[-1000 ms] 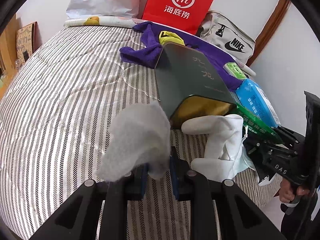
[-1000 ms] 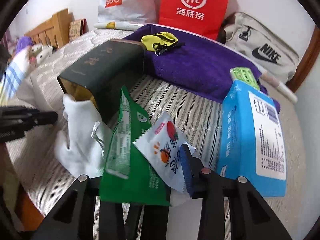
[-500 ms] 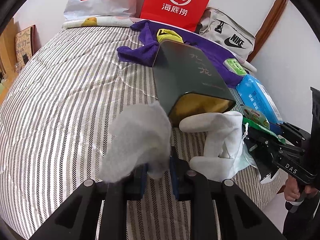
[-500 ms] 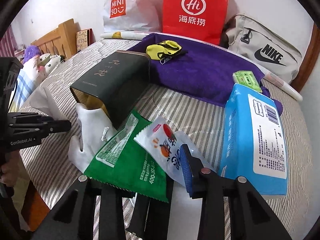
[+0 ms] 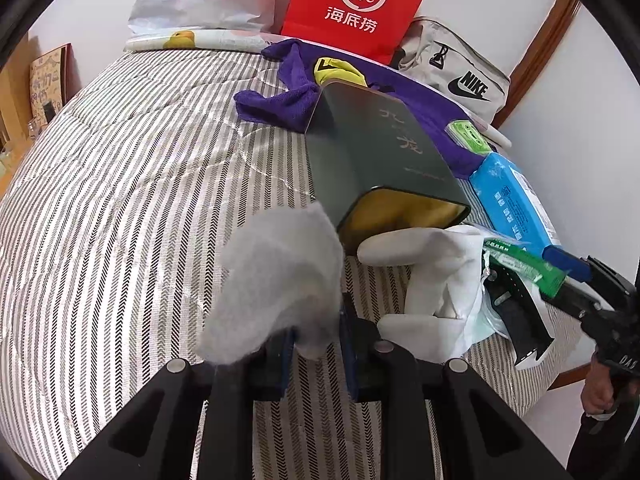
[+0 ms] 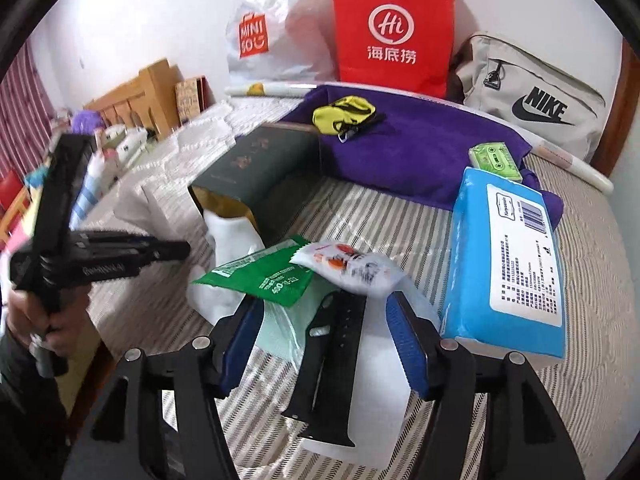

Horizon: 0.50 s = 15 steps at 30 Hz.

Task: Organize soft objects
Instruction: 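Grasp the green snack packet with the right tool while the left tool holds the white cloth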

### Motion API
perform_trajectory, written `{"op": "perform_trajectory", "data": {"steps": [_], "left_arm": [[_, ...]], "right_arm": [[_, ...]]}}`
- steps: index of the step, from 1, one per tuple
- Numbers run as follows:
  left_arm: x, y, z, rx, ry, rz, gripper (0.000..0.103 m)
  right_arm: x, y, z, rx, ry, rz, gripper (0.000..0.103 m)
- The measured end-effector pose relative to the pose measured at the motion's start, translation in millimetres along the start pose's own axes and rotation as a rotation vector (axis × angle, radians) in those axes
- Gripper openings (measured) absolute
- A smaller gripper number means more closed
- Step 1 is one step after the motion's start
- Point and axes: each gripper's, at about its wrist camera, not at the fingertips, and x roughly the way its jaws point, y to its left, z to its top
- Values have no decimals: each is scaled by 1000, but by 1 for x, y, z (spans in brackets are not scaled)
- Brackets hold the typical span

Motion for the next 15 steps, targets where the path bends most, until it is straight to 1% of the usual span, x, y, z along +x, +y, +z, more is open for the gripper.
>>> {"op": "perform_trajectory", "data": {"steps": [4, 7, 10, 14, 15], "left_arm": [[0, -4, 0, -4, -5, 26, 20], [0, -6, 0, -2, -4, 44, 20], [1, -6, 0, -3, 2, 51, 20], [1, -6, 1, -14, 8, 49, 20], [1, -6, 1, -14, 9, 50, 20]], "right_arm": [[-3, -5, 6, 5, -19, 8, 63], [-7, -6, 8, 0, -28, 72, 65], [-8, -5, 5, -21, -32, 75, 70], [-13, -10, -6, 2, -11, 151, 70], [-16, -10, -8, 3, -17, 161, 70]]}}
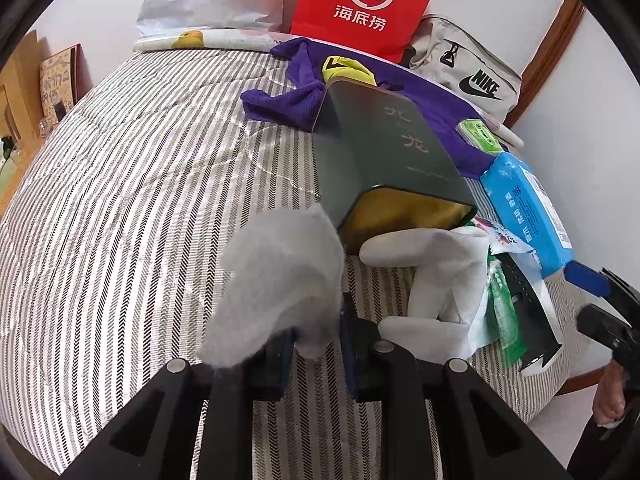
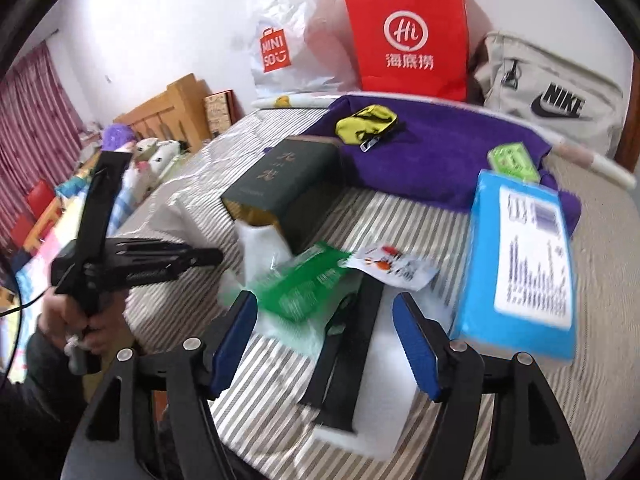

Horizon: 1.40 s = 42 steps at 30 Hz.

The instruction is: Organize soft objects

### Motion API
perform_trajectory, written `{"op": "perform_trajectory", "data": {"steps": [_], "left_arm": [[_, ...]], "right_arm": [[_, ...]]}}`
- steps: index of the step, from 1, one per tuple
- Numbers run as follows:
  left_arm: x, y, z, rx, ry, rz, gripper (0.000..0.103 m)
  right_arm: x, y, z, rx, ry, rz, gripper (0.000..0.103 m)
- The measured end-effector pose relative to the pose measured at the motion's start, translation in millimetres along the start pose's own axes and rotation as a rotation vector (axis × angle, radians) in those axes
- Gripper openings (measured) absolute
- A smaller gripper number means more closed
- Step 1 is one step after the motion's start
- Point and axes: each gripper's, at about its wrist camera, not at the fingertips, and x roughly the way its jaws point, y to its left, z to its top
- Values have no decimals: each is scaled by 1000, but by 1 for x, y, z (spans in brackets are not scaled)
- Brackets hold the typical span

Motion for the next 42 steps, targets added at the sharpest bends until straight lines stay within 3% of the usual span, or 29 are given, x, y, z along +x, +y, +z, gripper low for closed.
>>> {"op": "perform_trajectory", "data": {"steps": [4, 9, 12, 18, 21, 22, 25, 38, 42], "left_arm": [[1, 0, 1, 10, -1, 7, 20], [1, 1, 1, 8, 1, -3, 20], [1, 2, 1, 8, -1, -20, 20], [1, 2, -1, 8, -7, -31, 20], [1, 3, 0, 10, -8, -39, 20], [1, 3, 0, 11, -8, -42, 20], [1, 3, 0, 11, -7, -45, 20], [0, -3, 0, 19, -4, -4, 20], [-8, -11, -1, 15, -12, -53, 20]], "right_arm": [[-2, 5, 1, 30, -42, 19, 72], [38, 12, 9, 69, 32, -58, 71], [59, 10, 9, 112, 83, -41, 67], [78, 11, 13, 116, 116, -132, 67], [85, 13, 12, 90, 137, -137, 57], [84, 13, 12, 78, 131, -144, 51], [78, 12, 11, 76, 127, -118, 46], [22, 4, 8, 81, 14, -122, 44], [19, -3, -2, 92, 32, -139, 43]]}}
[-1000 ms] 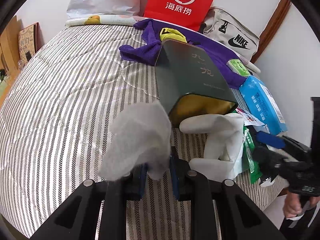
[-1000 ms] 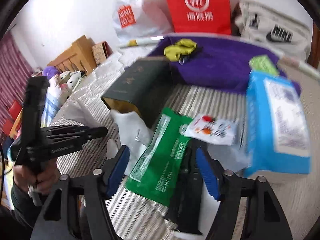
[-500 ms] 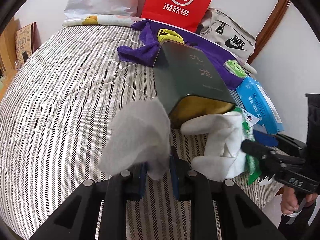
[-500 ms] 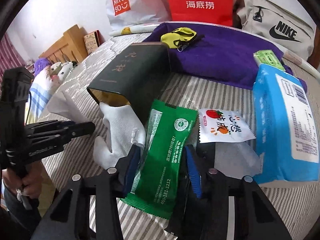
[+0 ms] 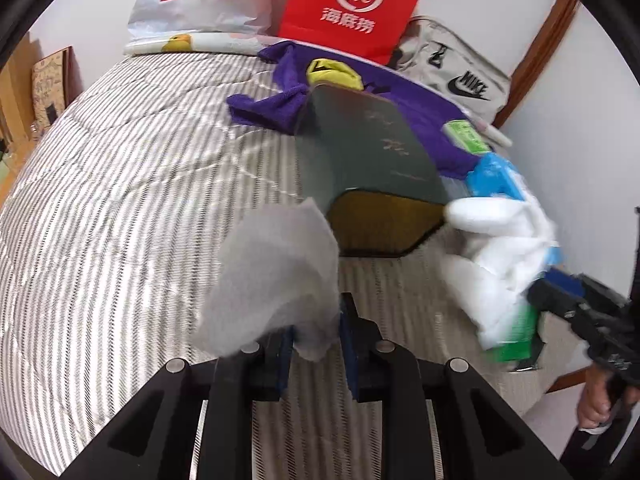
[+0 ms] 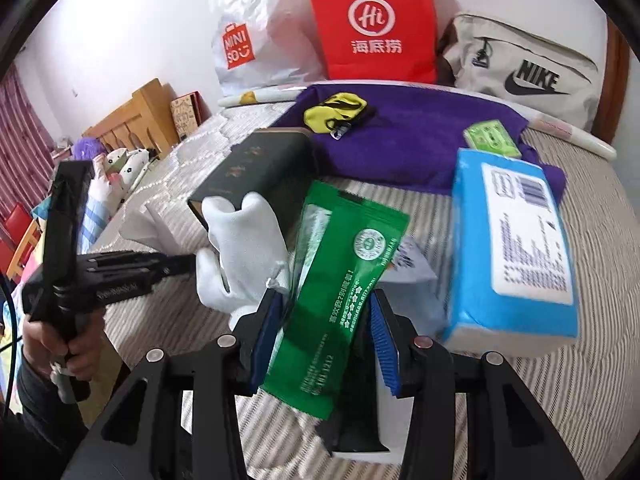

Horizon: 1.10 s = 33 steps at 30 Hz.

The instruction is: Organize soft objects

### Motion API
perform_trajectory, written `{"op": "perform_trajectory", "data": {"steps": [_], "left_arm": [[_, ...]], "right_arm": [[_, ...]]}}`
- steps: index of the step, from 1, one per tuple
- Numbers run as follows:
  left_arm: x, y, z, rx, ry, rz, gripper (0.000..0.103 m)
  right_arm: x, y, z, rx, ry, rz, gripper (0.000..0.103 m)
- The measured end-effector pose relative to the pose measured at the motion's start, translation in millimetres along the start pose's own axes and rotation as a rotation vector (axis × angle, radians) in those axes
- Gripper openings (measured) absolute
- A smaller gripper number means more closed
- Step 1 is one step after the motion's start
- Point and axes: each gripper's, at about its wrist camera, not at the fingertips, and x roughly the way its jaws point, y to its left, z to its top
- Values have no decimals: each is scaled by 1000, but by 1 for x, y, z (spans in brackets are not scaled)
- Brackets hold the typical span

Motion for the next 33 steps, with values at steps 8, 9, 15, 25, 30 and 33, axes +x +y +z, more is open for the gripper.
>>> {"op": "perform_trajectory", "data": {"steps": [8, 9, 15, 25, 30, 33], "left_arm": [[-11, -24, 1, 44, -20, -3, 20], [-11, -24, 1, 44, -19, 1, 20], [-22, -21, 0, 21, -35, 4, 20], [-35, -33, 2, 46, -52, -37, 20], [-31, -34, -1, 52, -37, -37, 20], [-29, -33, -2, 48, -31, -34, 20]], "right_arm": [[4, -19, -11, 61, 21, 10, 41], [3, -19, -11, 64, 19, 17, 41], [1, -7, -11, 15, 10, 4, 42], [6, -16, -17, 47, -1, 15, 17], [-2, -19, -17, 67, -32, 51, 10], [-12, -23, -16, 93, -55, 73, 9]]}}
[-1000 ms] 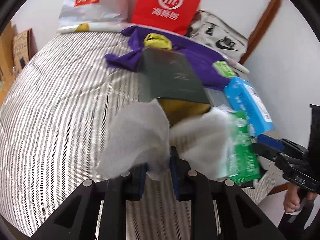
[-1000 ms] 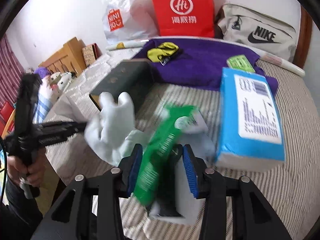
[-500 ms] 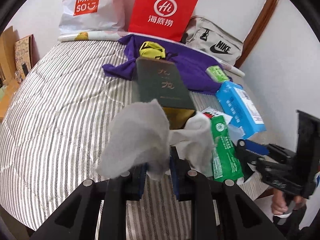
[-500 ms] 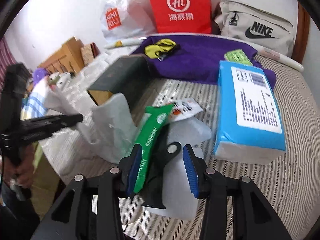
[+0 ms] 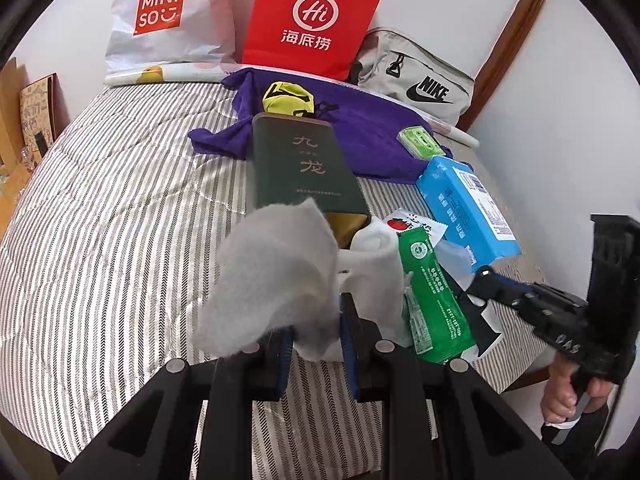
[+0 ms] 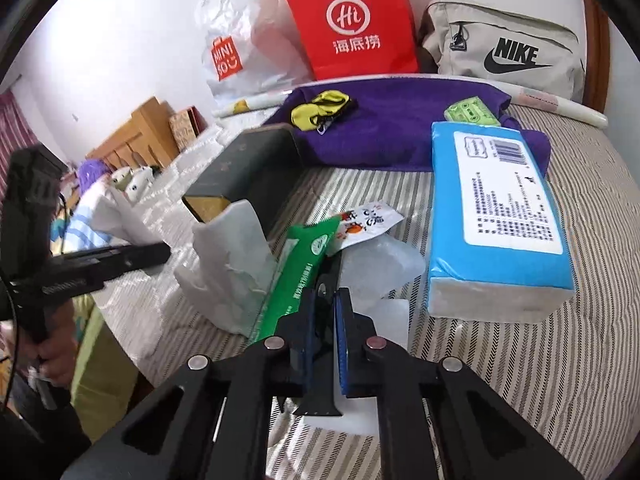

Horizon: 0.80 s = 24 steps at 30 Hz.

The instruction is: Organize soft objects

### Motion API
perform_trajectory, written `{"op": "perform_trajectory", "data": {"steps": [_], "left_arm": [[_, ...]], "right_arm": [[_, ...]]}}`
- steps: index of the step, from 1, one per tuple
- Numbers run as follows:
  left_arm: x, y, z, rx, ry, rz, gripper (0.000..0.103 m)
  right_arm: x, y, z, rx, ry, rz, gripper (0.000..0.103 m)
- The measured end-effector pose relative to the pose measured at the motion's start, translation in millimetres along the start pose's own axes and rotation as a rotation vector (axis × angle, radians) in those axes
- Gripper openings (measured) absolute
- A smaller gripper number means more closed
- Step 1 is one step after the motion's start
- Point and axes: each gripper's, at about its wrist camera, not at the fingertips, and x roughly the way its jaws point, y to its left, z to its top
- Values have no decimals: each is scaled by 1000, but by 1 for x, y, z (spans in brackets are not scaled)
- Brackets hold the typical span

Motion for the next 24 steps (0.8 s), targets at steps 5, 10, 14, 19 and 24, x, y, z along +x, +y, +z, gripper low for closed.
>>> {"op": "perform_trajectory", "data": {"steps": [5, 10, 14, 19, 24], "left_arm": [[4, -1, -2, -6, 11, -4, 20], [8, -1, -3, -7, 22, -3, 20], [9, -3, -3, -9, 26, -10, 20], [8, -8, -3, 7, 21, 6, 20], [8, -7, -1, 7, 23, 14, 20]], "right_arm": [[-17, -8, 0, 51, -30, 57, 8], [-45, -15, -4, 83, -80, 65, 7], [-65, -23, -5, 100, -118, 53, 7], [-79, -33, -10, 89, -138, -3, 7], [-88, -48, -17, 121, -149, -22, 7]]}}
